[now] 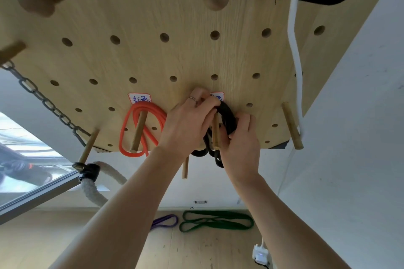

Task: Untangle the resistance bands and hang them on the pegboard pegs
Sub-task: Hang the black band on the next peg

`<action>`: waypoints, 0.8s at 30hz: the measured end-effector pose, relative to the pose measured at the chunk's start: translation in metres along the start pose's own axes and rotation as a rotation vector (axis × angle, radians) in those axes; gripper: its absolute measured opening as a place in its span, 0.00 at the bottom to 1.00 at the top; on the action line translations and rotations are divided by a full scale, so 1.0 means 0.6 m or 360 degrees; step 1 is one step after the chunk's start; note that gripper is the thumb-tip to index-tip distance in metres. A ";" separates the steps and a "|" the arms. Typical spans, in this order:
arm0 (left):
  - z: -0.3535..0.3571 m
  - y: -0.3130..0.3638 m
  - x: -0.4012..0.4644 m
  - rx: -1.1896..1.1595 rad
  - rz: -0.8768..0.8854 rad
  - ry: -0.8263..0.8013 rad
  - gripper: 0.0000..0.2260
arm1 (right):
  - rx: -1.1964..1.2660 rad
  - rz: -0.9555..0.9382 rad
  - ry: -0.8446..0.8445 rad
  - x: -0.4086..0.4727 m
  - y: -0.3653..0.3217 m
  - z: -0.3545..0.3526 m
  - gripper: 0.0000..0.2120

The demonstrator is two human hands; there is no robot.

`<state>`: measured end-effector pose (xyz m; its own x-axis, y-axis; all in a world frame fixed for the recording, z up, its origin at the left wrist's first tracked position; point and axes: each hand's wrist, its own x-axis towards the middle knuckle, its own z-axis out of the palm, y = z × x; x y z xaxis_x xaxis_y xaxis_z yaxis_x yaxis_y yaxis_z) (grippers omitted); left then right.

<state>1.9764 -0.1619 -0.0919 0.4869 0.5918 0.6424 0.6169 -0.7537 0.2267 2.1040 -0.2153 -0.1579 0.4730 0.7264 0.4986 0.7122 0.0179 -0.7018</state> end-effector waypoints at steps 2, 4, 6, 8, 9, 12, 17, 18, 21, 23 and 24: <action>0.001 -0.001 -0.004 0.0023 0.0024 -0.0011 0.07 | -0.0011 -0.0011 -0.0013 -0.002 0.004 -0.003 0.12; 0.004 -0.003 -0.005 0.0070 0.0057 -0.0031 0.05 | -0.0027 -0.0037 -0.0027 -0.001 0.005 -0.003 0.13; 0.005 -0.006 0.000 0.0063 0.0066 -0.0010 0.04 | -0.0026 -0.0023 -0.0032 0.005 0.004 -0.003 0.13; 0.005 -0.006 0.005 0.0030 0.0069 0.0038 0.04 | -0.0005 0.0050 -0.0032 0.016 0.005 -0.005 0.15; 0.005 -0.005 0.006 0.0020 0.0062 0.0059 0.04 | 0.0011 0.0088 -0.0048 0.019 0.007 -0.007 0.17; 0.009 0.002 0.003 -0.0008 0.0032 0.0089 0.04 | 0.0080 0.0073 -0.0113 0.013 0.012 -0.016 0.17; 0.007 -0.009 0.006 0.0083 0.0192 -0.0031 0.08 | 0.0139 0.0195 -0.0164 -0.019 0.038 -0.027 0.09; 0.006 -0.013 0.008 0.0110 0.0208 -0.0040 0.08 | 0.0151 0.0211 -0.0162 -0.020 0.044 -0.027 0.07; 0.009 -0.009 0.005 0.0134 0.0179 -0.0020 0.06 | 0.0093 0.0195 -0.0192 -0.017 0.057 -0.025 0.07; 0.013 -0.001 -0.001 0.0134 0.0111 0.0003 0.07 | 0.0069 0.0228 -0.0275 -0.013 0.064 -0.025 0.09; 0.014 0.001 -0.003 0.0132 0.0079 0.0011 0.08 | 0.0059 0.0254 -0.0319 -0.012 0.068 -0.025 0.11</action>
<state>1.9813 -0.1612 -0.0991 0.5141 0.5519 0.6566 0.6414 -0.7556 0.1330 2.1372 -0.2301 -0.1827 0.4629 0.8437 0.2719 0.6156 -0.0854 -0.7834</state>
